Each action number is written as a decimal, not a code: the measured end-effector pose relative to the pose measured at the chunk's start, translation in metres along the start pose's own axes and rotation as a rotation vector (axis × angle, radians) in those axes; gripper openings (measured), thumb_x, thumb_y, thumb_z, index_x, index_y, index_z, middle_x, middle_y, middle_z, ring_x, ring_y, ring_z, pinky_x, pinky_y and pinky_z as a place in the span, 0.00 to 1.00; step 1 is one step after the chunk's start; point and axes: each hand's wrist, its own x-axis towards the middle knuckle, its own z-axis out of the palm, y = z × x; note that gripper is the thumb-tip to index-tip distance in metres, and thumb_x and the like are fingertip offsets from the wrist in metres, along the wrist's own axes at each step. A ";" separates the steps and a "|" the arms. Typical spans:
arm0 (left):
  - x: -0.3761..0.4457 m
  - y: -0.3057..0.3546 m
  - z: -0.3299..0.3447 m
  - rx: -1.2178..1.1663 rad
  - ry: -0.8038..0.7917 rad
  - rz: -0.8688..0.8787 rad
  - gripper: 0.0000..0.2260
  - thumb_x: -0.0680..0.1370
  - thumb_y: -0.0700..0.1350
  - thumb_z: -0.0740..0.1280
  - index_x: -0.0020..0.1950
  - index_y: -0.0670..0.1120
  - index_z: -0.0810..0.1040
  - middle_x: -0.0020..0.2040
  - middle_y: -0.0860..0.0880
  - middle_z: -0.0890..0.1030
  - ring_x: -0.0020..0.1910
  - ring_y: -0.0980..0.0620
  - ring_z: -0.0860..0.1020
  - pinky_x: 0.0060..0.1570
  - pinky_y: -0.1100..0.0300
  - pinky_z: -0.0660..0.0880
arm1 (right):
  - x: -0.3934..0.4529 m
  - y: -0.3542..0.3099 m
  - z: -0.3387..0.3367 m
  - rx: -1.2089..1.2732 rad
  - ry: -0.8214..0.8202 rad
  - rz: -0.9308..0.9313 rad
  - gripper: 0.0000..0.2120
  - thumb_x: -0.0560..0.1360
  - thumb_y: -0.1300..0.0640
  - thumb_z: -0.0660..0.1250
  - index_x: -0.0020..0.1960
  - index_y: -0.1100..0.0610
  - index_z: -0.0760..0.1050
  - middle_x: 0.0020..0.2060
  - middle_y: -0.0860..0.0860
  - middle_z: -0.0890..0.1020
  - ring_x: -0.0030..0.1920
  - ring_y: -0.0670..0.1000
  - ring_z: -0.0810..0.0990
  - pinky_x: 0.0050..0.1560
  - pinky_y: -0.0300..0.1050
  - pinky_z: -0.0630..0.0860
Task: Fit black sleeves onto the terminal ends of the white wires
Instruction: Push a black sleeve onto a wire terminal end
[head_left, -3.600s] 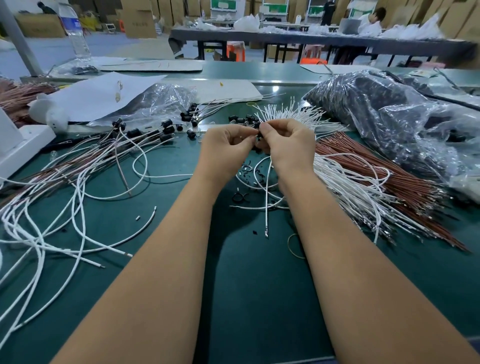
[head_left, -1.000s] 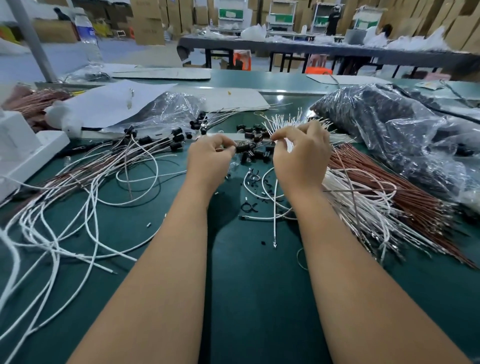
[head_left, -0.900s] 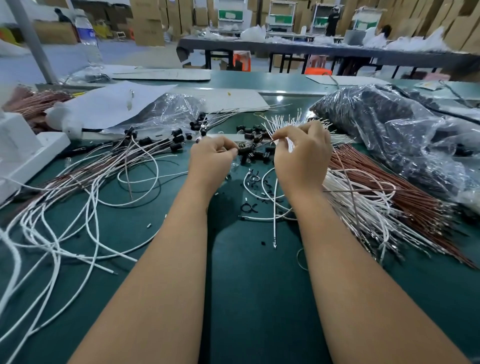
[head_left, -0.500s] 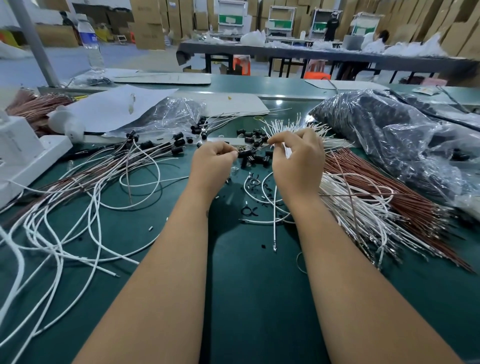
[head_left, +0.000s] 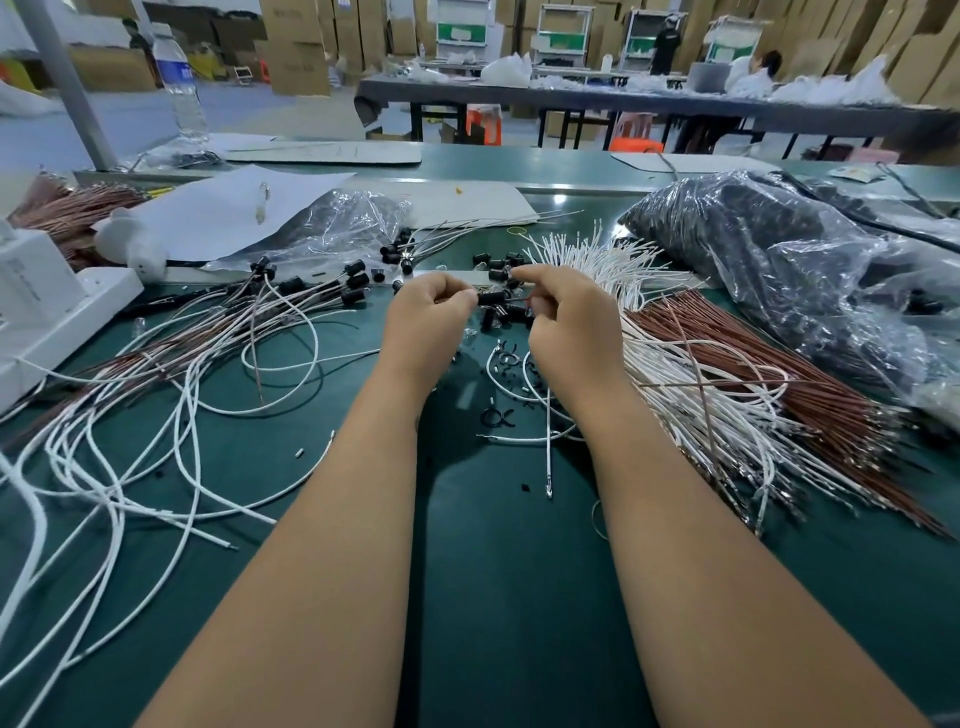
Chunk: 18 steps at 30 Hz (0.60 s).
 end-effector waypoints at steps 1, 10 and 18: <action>0.000 0.001 0.002 0.016 -0.015 0.008 0.06 0.77 0.40 0.65 0.40 0.46 0.77 0.22 0.58 0.71 0.22 0.62 0.66 0.24 0.71 0.64 | -0.001 0.000 0.001 0.002 -0.023 -0.008 0.22 0.73 0.73 0.59 0.60 0.57 0.80 0.51 0.52 0.83 0.52 0.51 0.79 0.54 0.41 0.74; -0.004 0.005 0.004 0.070 -0.062 0.162 0.08 0.74 0.33 0.67 0.45 0.46 0.79 0.37 0.56 0.79 0.32 0.71 0.75 0.36 0.77 0.68 | 0.000 0.000 0.003 -0.051 -0.077 -0.045 0.17 0.74 0.72 0.59 0.58 0.62 0.80 0.52 0.57 0.82 0.54 0.56 0.78 0.54 0.38 0.69; 0.004 -0.003 0.000 0.460 0.098 0.279 0.06 0.77 0.37 0.66 0.52 0.42 0.81 0.49 0.46 0.81 0.51 0.51 0.77 0.52 0.61 0.70 | 0.000 0.002 0.001 -0.217 -0.095 -0.057 0.08 0.78 0.59 0.65 0.56 0.57 0.79 0.49 0.52 0.82 0.49 0.52 0.78 0.50 0.45 0.73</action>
